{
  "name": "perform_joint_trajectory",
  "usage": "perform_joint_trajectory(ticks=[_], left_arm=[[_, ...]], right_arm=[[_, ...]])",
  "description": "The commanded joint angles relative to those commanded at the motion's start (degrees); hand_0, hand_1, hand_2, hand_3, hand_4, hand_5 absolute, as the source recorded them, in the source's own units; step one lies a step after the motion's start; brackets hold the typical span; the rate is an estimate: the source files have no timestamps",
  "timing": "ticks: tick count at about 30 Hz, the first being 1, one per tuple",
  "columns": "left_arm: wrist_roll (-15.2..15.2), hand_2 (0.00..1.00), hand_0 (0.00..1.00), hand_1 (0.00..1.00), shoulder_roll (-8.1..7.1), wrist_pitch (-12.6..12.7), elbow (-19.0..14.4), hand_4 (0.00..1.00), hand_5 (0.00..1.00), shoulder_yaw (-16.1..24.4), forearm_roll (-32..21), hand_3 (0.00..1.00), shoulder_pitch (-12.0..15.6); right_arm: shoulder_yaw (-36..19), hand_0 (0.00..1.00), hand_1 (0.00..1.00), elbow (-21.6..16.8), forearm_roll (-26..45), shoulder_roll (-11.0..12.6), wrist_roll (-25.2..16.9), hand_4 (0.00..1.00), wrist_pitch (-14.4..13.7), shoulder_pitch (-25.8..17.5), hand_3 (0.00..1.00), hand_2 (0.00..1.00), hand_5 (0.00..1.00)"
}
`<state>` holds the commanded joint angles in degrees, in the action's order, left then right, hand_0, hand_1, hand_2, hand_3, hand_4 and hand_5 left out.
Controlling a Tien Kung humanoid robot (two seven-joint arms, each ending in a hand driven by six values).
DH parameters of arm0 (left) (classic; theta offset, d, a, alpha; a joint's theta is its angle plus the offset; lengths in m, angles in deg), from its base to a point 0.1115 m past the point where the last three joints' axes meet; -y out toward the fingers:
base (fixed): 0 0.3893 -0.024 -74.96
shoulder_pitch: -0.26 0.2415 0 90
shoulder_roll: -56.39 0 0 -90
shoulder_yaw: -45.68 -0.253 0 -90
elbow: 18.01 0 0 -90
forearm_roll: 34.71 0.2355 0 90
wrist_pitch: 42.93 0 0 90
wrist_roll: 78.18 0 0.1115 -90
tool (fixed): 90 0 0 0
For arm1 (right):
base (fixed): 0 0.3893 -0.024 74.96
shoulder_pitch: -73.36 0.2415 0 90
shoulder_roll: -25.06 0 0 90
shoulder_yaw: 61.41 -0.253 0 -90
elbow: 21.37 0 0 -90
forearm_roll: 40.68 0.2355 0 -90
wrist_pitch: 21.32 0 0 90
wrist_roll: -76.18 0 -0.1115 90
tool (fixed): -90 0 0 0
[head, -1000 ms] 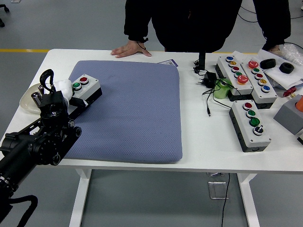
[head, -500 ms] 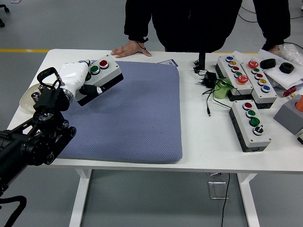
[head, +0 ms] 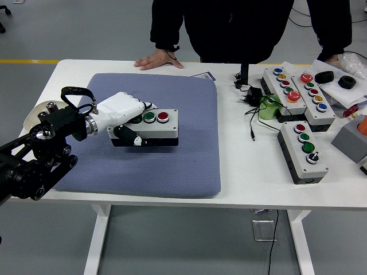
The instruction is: Pick up the button,place it on the desk,press the button,press the button
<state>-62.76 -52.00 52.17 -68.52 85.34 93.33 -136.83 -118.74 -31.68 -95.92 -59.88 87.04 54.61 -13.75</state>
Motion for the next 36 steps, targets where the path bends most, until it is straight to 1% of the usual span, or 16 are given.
perform_joint_trajectory(ticks=[2, 6, 7, 8, 12, 13, 15, 18, 19, 24, 25, 26, 28, 30, 31, 36], left_arm=[[0.2, 0.138, 0.119, 0.135, -0.18, 0.3, -0.1, 0.596, 0.002, -0.3, 0.7, 0.245, -0.2], [0.2, 0.138, 0.119, 0.135, -0.45, -0.9, -1.1, 0.596, 0.002, -1.4, 1.0, 0.245, -0.2], [0.1, 0.150, 0.139, 0.152, -0.38, -1.6, -1.2, 0.611, 0.002, -1.8, 0.8, 0.262, -0.2], [0.0, 0.150, 0.139, 0.152, -0.25, -1.8, -1.2, 0.611, 0.002, -2.0, 0.5, 0.262, -0.1], [0.1, 0.150, 0.139, 0.152, 0.32, -1.9, -0.8, 0.611, 0.002, -2.2, -1.1, 0.262, 0.3], [0.1, 0.178, 0.155, 0.174, 0.42, -1.9, -0.7, 0.624, 0.002, -2.4, -1.2, 0.295, 0.3], [0.0, 0.178, 0.155, 0.174, 0.60, -2.2, -0.4, 0.624, 0.002, -2.5, -1.5, 0.295, 0.4], [-0.6, 0.178, 0.155, 0.174, 0.71, -3.5, 0.0, 0.624, 0.002, -2.2, -1.5, 0.295, 0.6], [-0.9, 0.569, 0.262, 0.455, 0.67, -4.2, 0.0, 0.998, 0.391, -2.1, -1.6, 0.689, 0.7], [-1.4, 0.569, 0.262, 0.455, 0.50, -7.1, -0.2, 0.998, 0.391, -1.4, -2.9, 0.689, 1.2], [-1.5, 0.939, 0.679, 0.810, 0.48, -7.5, -0.3, 0.998, 0.546, -1.3, -3.2, 0.964, 1.2], [-1.8, 0.939, 0.679, 0.810, 0.43, -8.5, -0.6, 0.998, 0.546, -1.1, -3.7, 0.964, 1.3], [-2.2, 0.939, 0.679, 0.810, 0.37, -9.6, -0.9, 0.998, 0.546, -0.7, -4.2, 0.964, 1.5], [-2.6, 0.939, 0.679, 0.810, 0.30, -10.6, -1.2, 0.998, 0.546, -0.2, -5.8, 0.964, 1.9], [-2.8, 0.998, 0.948, 0.981, 0.26, -11.1, -1.6, 0.998, 0.587, 0.4, -7.0, 0.998, 2.2], [-3.4, 0.998, 0.948, 0.981, 0.07, -12.2, -3.7, 0.998, 0.587, 3.0, -10.8, 0.998, 3.5]], right_arm=[[0.1, 0.769, 0.737, 0.0, 0.1, 0.0, 0.0, 0.204, 0.0, 0.0, 0.593, 0.742, 0.151], [0.1, 0.769, 0.737, 0.0, 0.3, 0.0, 0.0, 0.204, 0.0, 0.1, 0.593, 0.742, 0.151], [0.1, 0.769, 0.737, 0.0, 0.2, 0.0, 0.0, 0.204, 0.0, 0.1, 0.593, 0.742, 0.151], [0.1, 0.769, 0.737, 0.0, 0.2, 0.0, 0.0, 0.204, 0.0, 0.1, 0.593, 0.742, 0.151], [0.3, 0.769, 0.737, 0.0, 0.4, 0.0, 0.0, 0.204, 0.0, 0.0, 0.593, 0.742, 0.151], [0.4, 0.769, 0.737, 0.0, 0.4, 0.0, 0.0, 0.204, 0.0, 0.0, 0.593, 0.741, 0.151], [0.4, 0.769, 0.737, 0.0, 0.4, 0.0, 0.0, 0.204, 0.0, 0.0, 0.593, 0.741, 0.151], [0.4, 0.769, 0.737, 0.0, 0.4, 0.0, 0.0, 0.204, 0.0, 0.0, 0.593, 0.741, 0.151], [0.4, 0.769, 0.737, 0.0, 0.4, 0.0, 0.0, 0.204, 0.0, 0.0, 0.593, 0.741, 0.151], [0.4, 0.769, 0.737, 0.0, 0.4, 0.0, 0.0, 0.204, 0.0, 0.0, 0.593, 0.741, 0.151], [0.4, 0.769, 0.737, 0.0, 0.4, 0.0, 0.0, 0.204, 0.0, 0.0, 0.593, 0.741, 0.151], [0.4, 0.769, 0.737, 0.0, 0.4, 0.0, 0.0, 0.204, 0.0, 0.0, 0.593, 0.741, 0.151], [0.4, 0.769, 0.737, 0.0, 0.5, 0.0, 0.0, 0.204, 0.0, -0.1, 0.593, 0.741, 0.151], [0.4, 0.769, 0.737, 0.0, 0.5, 0.0, 0.0, 0.204, 0.0, -0.1, 0.593, 0.741, 0.151], [0.5, 0.768, 0.737, 0.0, 0.5, 0.0, 0.0, 0.204, 0.0, -0.1, 0.593, 0.741, 0.148], [0.5, 0.768, 0.737, 0.0, 0.5, 0.1, -0.1, 0.204, 0.0, -0.1, 0.593, 0.741, 0.148]])
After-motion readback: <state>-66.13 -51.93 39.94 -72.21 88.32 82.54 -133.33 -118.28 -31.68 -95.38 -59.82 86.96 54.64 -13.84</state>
